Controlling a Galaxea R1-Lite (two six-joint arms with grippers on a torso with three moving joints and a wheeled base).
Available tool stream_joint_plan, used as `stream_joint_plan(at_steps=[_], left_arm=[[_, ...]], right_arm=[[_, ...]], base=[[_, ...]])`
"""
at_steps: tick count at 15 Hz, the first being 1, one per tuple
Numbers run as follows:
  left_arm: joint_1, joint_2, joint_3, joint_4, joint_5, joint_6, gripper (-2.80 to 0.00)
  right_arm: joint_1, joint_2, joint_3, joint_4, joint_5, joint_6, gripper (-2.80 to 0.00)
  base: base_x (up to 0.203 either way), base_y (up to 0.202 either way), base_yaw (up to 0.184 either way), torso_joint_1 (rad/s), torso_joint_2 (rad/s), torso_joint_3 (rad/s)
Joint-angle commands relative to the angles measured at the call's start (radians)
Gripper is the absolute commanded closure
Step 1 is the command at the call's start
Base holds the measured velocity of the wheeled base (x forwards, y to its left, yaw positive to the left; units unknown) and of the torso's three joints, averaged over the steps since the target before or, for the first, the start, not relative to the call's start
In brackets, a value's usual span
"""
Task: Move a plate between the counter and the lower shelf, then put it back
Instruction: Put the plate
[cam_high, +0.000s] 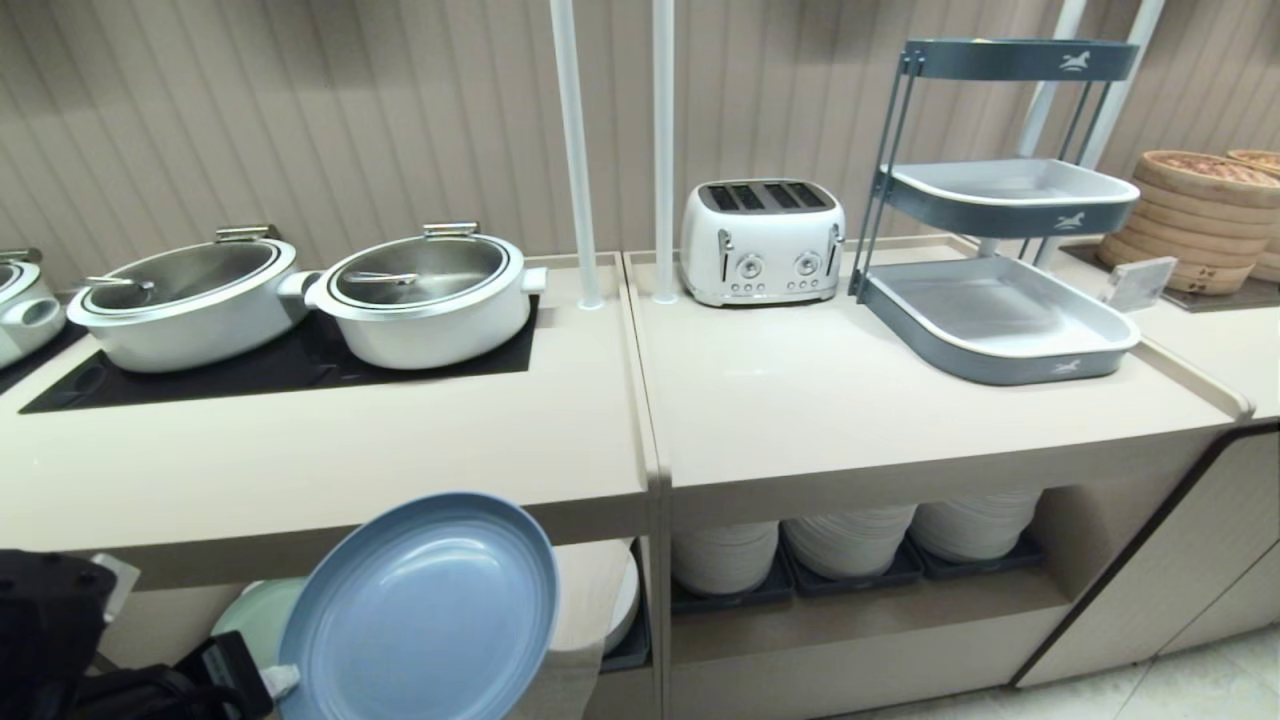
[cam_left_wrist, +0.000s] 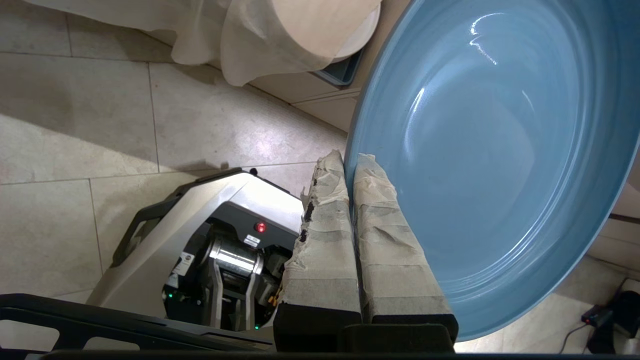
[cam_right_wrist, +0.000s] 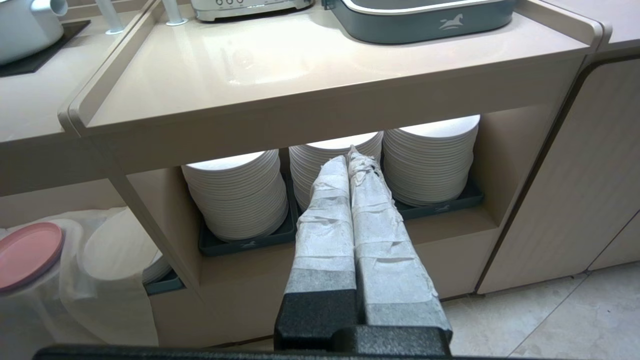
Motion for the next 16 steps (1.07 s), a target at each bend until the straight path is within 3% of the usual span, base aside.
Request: stream_joint_plan(at_steps=[1,16], left_arm=[[0.000,0.001,0.000,0.000,0.000,-0.005,0.00],[-0.002,0.001,-0.009,0.000,-0.003,-0.003,0.00]], right_arm=[[0.000,0.000,0.000,-0.001,0.000,0.000,0.00],[-0.001,0.000,0.000,-0.001,0.000,0.000,0.00]], base=[[0.000,0.000,0.000,0.000,0.00,0.000],[0.000,0.000,0.000,0.000,0.00,0.000]])
